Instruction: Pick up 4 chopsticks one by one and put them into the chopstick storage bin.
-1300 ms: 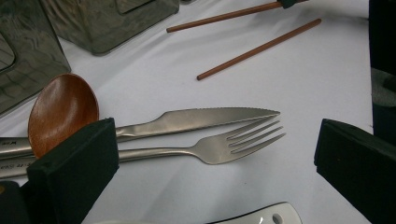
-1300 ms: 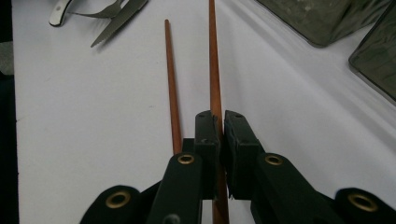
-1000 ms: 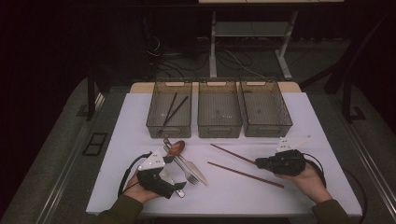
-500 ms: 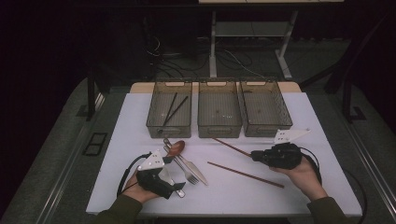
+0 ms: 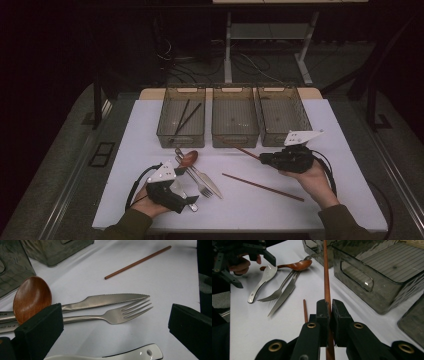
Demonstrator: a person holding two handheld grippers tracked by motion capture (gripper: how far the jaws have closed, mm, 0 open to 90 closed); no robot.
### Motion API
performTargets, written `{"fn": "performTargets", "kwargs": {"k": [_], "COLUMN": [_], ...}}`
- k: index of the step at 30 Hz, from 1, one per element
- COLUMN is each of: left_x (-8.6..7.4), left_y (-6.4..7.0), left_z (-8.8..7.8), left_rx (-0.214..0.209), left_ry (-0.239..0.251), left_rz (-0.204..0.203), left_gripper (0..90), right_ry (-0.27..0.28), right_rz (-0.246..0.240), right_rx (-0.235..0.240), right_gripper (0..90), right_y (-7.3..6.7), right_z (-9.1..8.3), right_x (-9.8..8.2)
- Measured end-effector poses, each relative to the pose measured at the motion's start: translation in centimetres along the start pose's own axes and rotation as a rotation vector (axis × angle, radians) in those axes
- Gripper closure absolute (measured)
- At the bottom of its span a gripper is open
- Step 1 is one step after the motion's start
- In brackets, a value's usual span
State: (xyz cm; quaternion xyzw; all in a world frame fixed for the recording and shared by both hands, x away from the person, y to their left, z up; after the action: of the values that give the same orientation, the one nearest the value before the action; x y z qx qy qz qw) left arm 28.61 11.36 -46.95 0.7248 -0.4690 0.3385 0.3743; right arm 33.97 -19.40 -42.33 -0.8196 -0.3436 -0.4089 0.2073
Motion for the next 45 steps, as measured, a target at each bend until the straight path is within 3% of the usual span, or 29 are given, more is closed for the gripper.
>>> {"fn": "performTargets", "kwargs": {"k": [13, 26, 45], "left_x": [0.0, 0.0, 0.0], "left_y": [0.0, 0.1, 0.1], "left_z": [0.1, 0.3, 0.3], "left_rx": [0.0, 0.008, 0.01], "left_ry": [0.004, -0.013, -0.015], "left_rz": [-0.002, 0.005, 0.003], "left_gripper": [0.0, 0.0, 0.0], "right_ry": [-0.009, -0.043, -0.059], "right_rz": [-0.001, 0.02, 0.021], "right_rx": [-0.006, -0.061, -0.102], "right_gripper": [84.7, 84.6, 84.6], "right_y": [-0.5, -0.3, -1.4], "right_z": [2.0, 4.1, 8.0], "right_x": [1.7, 3.8, 9.0]}}
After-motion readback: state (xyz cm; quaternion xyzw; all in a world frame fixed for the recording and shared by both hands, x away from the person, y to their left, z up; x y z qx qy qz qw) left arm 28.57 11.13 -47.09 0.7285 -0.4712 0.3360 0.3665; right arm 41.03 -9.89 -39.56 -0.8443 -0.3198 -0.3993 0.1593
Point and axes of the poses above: each handheld gripper's, and its own axes: z roughly forward along the jaws, x roughly out of its top, y roughly to its right, the point moved 6 cm from there along z, roughly forward along the jaws, and after that the axes turned 13 degrees about -x, right-handed, at the moved point
